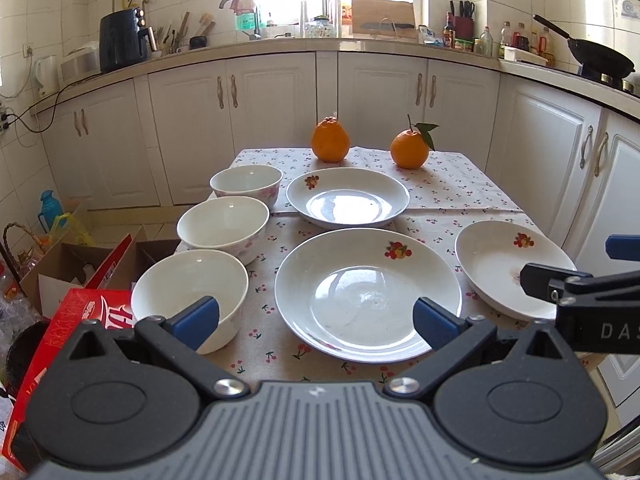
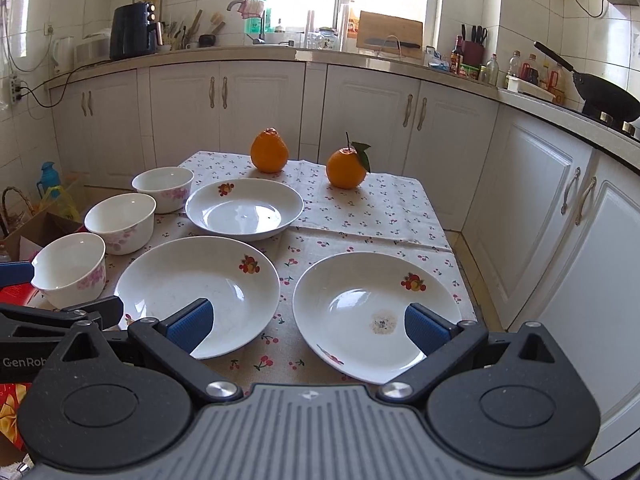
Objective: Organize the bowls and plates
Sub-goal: 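Reach the left gripper to the stained white plate and grip its rim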
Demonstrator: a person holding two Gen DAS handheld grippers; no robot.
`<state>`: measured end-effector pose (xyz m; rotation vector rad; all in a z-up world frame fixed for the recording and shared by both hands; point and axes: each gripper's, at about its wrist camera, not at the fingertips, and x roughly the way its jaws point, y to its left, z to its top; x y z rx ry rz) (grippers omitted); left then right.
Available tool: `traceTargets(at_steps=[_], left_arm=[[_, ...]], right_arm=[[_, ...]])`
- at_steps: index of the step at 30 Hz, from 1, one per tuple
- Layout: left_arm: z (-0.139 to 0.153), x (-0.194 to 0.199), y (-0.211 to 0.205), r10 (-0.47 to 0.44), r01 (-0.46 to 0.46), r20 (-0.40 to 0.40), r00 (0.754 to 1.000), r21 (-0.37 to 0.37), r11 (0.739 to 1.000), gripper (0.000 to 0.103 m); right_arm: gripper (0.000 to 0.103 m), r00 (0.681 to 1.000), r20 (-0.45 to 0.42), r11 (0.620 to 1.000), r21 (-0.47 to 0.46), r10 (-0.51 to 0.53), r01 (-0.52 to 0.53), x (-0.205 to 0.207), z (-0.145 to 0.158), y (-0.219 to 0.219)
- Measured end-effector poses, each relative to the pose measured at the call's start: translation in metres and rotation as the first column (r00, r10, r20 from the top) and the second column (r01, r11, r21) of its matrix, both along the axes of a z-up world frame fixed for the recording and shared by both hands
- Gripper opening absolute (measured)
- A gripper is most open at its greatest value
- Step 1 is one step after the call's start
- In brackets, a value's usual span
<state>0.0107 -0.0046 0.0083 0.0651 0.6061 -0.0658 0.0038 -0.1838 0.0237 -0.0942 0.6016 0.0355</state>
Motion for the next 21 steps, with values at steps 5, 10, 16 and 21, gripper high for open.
traceTargets(at_steps=[5,10,16,21], left_arm=[[0.008,0.009,-0.005,-0.033,0.032,0.034,0.999,0.034,0.999,0.102],[0.011,0.02,-0.01,-0.085,0.083,0.051,0.995,0.034,0.996,0.102],[0.012,0.03,-0.023,-0.189,0.187,0.032,0.981,0.067,0.98,0.102],[0.012,0.04,-0.033,-0.241,0.24,0.017,0.97,0.034,0.97,0.102]], right_arm=[[0.103,0.999,0.022,0.999,0.008,0.031,-0.031,0.005,0.005,-0.015],[0.103,0.999,0.04,1.0,-0.009,0.03,-0.03,0.011,0.006,-0.039],[0.103,0.999,0.006,0.999,-0.009,0.033,-0.033,0.018,-0.008,-0.074],[0.103,0.998,-0.039,0.998,-0.044,0.05,-0.052,0.02,-0.026,-0.096]])
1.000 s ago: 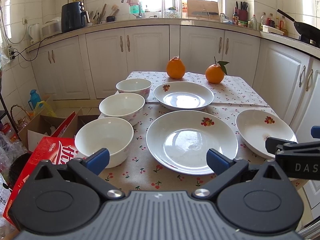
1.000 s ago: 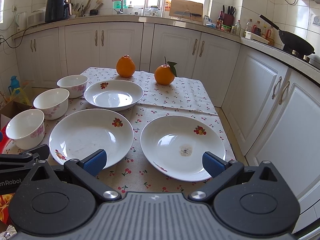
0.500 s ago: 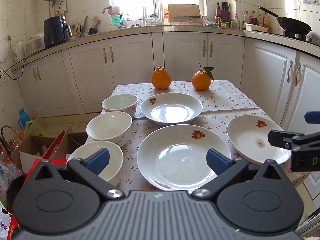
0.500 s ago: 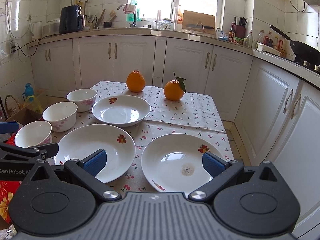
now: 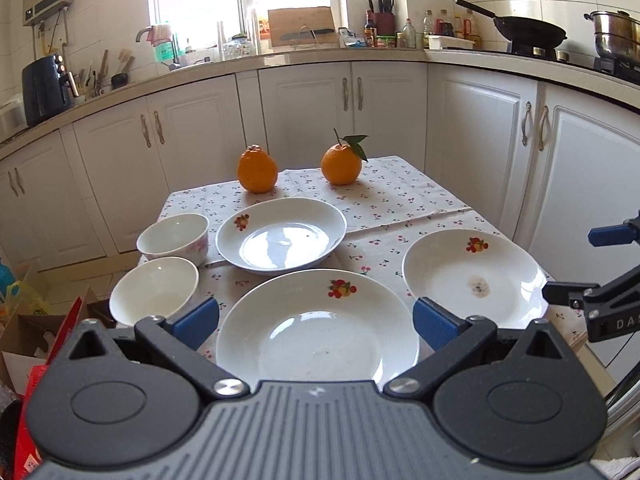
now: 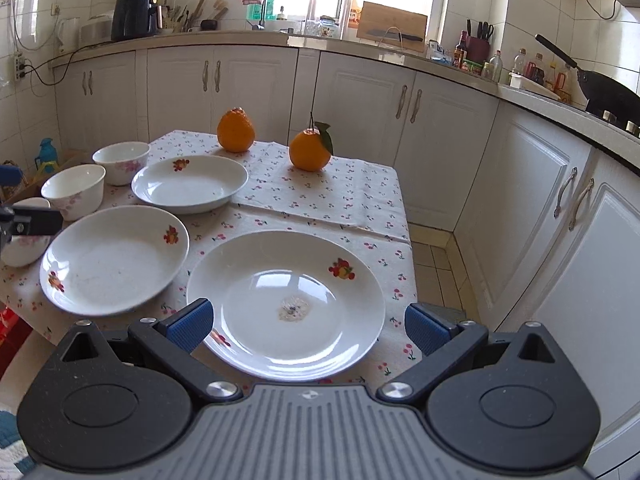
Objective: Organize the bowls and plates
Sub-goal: 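Reach the left gripper to the stained white plate and grip its rim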
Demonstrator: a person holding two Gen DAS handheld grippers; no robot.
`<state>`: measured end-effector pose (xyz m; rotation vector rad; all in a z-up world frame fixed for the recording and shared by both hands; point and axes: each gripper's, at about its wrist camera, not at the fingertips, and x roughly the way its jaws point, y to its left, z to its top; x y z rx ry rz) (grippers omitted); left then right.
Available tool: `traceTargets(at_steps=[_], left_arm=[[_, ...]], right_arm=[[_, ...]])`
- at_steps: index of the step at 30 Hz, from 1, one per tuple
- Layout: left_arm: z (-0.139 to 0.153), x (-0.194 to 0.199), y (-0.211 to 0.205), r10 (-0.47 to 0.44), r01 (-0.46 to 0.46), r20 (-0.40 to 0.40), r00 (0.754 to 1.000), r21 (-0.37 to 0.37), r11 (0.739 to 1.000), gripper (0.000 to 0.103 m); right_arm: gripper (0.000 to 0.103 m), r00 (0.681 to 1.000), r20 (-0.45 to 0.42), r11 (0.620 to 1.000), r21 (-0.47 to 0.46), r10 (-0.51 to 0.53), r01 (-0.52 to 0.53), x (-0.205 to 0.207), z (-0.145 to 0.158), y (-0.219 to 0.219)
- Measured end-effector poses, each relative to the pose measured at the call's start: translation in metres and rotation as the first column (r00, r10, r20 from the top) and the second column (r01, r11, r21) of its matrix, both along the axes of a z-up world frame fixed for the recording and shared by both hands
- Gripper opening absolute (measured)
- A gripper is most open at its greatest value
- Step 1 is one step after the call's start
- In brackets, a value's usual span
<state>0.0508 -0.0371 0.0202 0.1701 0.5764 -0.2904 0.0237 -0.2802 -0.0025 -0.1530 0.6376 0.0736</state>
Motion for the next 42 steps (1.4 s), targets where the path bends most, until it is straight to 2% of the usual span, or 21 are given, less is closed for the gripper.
traceTargets(at_steps=[3,8,15,18,22,27,32,38,42], left_arm=[[-0.002,0.006,-0.004,-0.024,0.024,-0.024,0.999,-0.026,0.999,0.102],[-0.007,0.018,-0.014,-0.054,0.053,-0.047,0.997,-0.011,0.999,0.102],[-0.013,0.031,-0.029,-0.075,0.076,-0.018,0.997,0.062,0.995,0.102],[-0.014,0.042,-0.033,-0.109,0.111,-0.038,0.993,0.05,0.993,0.102],[-0.017,0.053,-0.042,-0.155,0.158,-0.067,0.986,0.032,0.987,0.102],[-0.022,0.069,-0.057,-0.237,0.238,-0.14,0.961,-0.011,0.971,0.102],[-0.029,0.083,-0.076,-0.259,0.267,-0.188,0.947,0.017,0.964,0.102],[-0.036,0.103,-0.097,-0.31,0.325,-0.259,0.915,0.016,0.946,0.102],[-0.041,0.123,-0.108,-0.337,0.347,-0.329,0.882,-0.03,0.937,0.102]], right_arm=[[0.103,0.999,-0.046,1.0,0.024,0.009,-0.008,0.003,-0.014,-0.011],[0.103,0.993,-0.12,0.999,0.05,0.023,-0.017,0.008,-0.041,-0.021],[0.103,0.978,-0.205,0.996,0.088,0.035,-0.017,0.025,-0.073,-0.026],[0.103,0.975,-0.216,0.995,0.095,0.052,-0.032,0.032,-0.08,-0.027],[0.103,0.972,-0.212,0.991,0.106,0.102,-0.081,0.039,-0.082,-0.028],[0.103,0.97,-0.185,0.984,0.114,0.16,-0.14,0.04,-0.083,-0.033],[0.103,0.972,-0.111,0.973,0.123,0.209,-0.196,0.033,-0.088,-0.043],[0.103,0.964,-0.093,0.964,0.124,0.247,-0.235,0.035,-0.089,-0.045],[0.103,0.953,-0.078,0.951,0.126,0.294,-0.283,0.04,-0.091,-0.046]])
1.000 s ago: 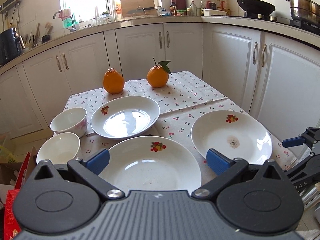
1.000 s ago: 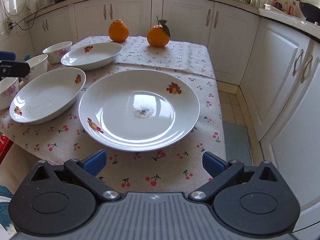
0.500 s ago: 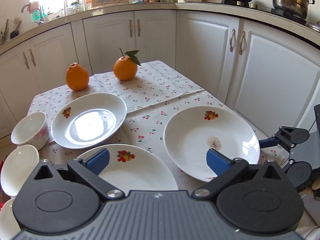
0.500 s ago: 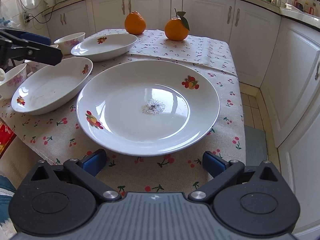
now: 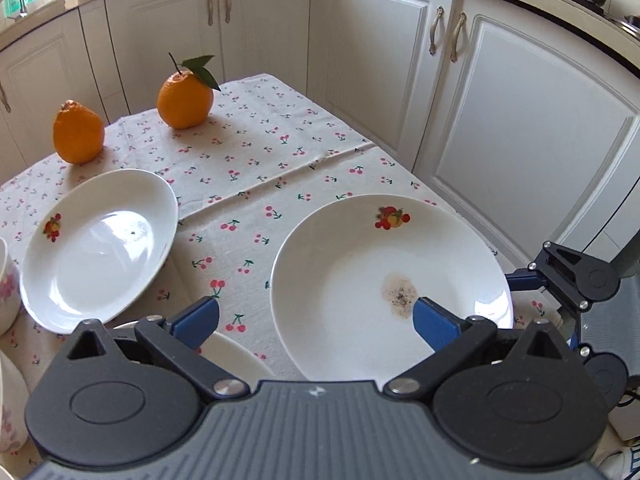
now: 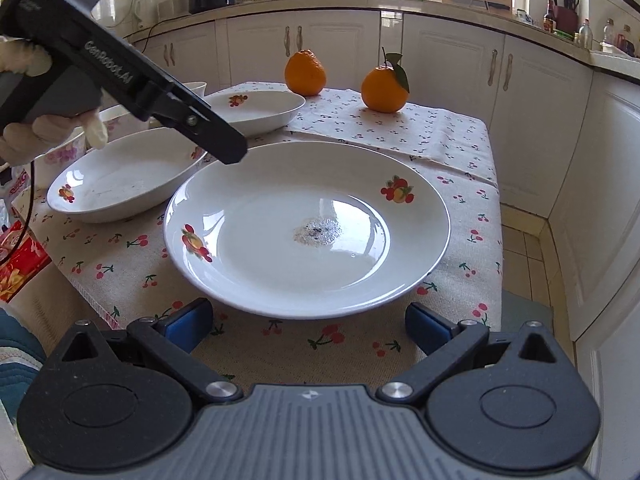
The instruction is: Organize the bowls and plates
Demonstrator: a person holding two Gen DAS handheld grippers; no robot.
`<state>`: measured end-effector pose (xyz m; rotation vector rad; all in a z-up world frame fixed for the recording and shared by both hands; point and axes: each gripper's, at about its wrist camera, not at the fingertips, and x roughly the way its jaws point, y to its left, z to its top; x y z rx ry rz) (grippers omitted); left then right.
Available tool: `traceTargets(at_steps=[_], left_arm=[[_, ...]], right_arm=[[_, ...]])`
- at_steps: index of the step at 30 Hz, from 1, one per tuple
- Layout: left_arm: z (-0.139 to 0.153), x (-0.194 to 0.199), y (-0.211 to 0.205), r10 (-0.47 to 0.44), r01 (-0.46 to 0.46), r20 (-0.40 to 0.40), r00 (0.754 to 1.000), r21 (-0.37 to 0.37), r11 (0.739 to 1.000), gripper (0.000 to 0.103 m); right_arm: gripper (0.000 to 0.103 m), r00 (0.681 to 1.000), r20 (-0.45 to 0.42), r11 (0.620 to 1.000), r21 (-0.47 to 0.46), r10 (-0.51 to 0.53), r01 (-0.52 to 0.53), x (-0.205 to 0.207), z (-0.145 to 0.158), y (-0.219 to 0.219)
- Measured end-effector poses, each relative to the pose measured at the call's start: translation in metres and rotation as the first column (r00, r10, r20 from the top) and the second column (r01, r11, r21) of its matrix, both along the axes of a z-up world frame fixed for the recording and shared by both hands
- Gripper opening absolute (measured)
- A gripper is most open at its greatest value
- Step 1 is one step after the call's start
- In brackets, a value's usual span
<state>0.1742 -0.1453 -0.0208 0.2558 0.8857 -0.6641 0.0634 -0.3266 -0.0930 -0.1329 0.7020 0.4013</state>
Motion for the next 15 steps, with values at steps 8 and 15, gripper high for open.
traceTargets(at_steps=[8,15], left_arm=[[-0.014,0.04,-0.022,-0.066,0.068,-0.133,0.989,0.005,0.998,0.102],[-0.026,0.064,-0.036,-0.135,0.14,-0.221,0.966,0.005,0.99,0.095]], right_arm=[[0.103,0.999,0.021,0.999,0.01,0.05,-0.05,0.0,-0.002,-0.003],[0.103,0.996,0.03,0.996,0.013,0.087,-0.088,0.003,-0.002,-0.005]])
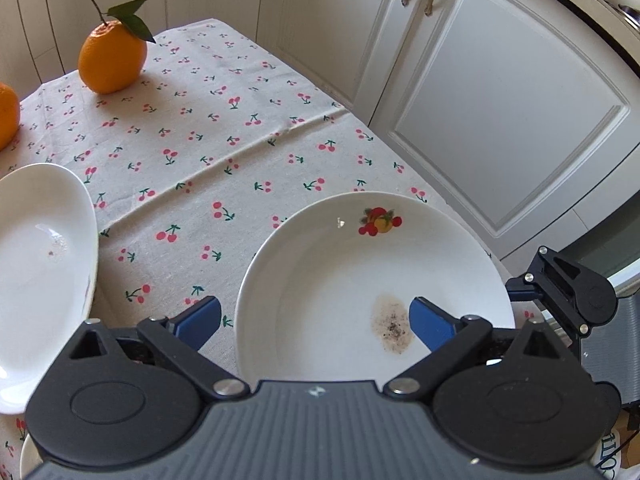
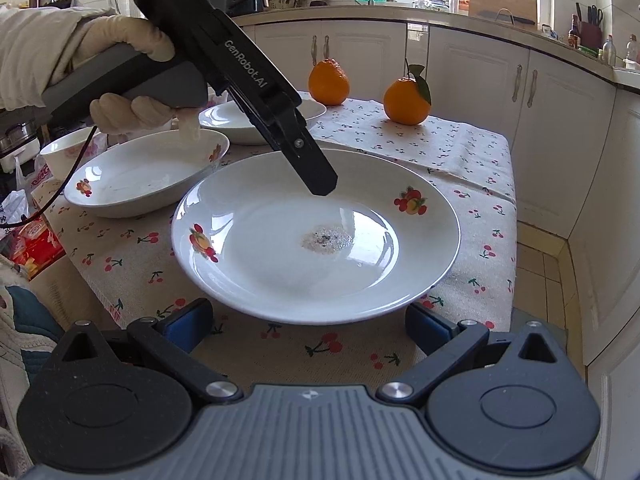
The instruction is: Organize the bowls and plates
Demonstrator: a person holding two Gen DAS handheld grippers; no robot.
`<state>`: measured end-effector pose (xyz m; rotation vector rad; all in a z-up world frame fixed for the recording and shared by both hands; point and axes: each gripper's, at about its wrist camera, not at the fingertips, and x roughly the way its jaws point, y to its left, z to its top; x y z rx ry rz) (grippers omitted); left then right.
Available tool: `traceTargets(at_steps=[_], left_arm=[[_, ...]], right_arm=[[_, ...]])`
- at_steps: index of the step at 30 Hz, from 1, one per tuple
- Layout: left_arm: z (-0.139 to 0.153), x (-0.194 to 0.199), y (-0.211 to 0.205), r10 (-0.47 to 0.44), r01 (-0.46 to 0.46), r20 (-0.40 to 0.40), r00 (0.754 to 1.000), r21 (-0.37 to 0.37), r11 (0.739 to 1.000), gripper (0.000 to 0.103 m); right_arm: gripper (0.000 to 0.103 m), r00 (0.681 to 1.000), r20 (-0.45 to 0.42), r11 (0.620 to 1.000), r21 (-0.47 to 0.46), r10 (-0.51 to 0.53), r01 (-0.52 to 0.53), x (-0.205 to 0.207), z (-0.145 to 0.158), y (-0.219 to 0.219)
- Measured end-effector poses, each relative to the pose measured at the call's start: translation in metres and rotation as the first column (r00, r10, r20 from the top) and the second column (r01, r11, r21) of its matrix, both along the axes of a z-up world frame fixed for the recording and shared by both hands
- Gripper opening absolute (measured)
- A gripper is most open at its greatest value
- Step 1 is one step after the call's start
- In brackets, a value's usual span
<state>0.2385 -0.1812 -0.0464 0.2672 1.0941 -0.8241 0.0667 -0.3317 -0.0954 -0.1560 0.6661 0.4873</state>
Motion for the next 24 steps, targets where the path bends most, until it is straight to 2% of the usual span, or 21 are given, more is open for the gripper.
traceTargets(at_steps=[4,7,12,24], left_arm=[[-0.004,0.011,-0.002,-0.038,0.037,-0.065,0.997,-0.019,0.999,0.092],[-0.007,0.016,-0.005,-0.063,0.063,-0.072,0.995,-0.001,0.998,0.092],[-0.012,0.025,-0.007,-0.083,0.084,-0.127,0.988,0.0,0.996,0.078],[-0.012,0.029,-0.009,-0.107,0.11,-0.142,0.984,0.008,0.994,0.075]], right_arm=[[0.103,1.0,0.0,1.0,0.001,0.017,-0.017,0.002,0.0,-0.001],[0.103,1.0,0.001,1.0,0.001,0.016,-0.016,0.003,0.0,-0.002],[0.103,1.0,-0.001,1.0,-0.003,0.018,-0.018,0.006,0.0,-0.003],[0.103,0.999,-0.022,0.999,-0.009,0.034,-0.034,0.01,0.002,0.0]])
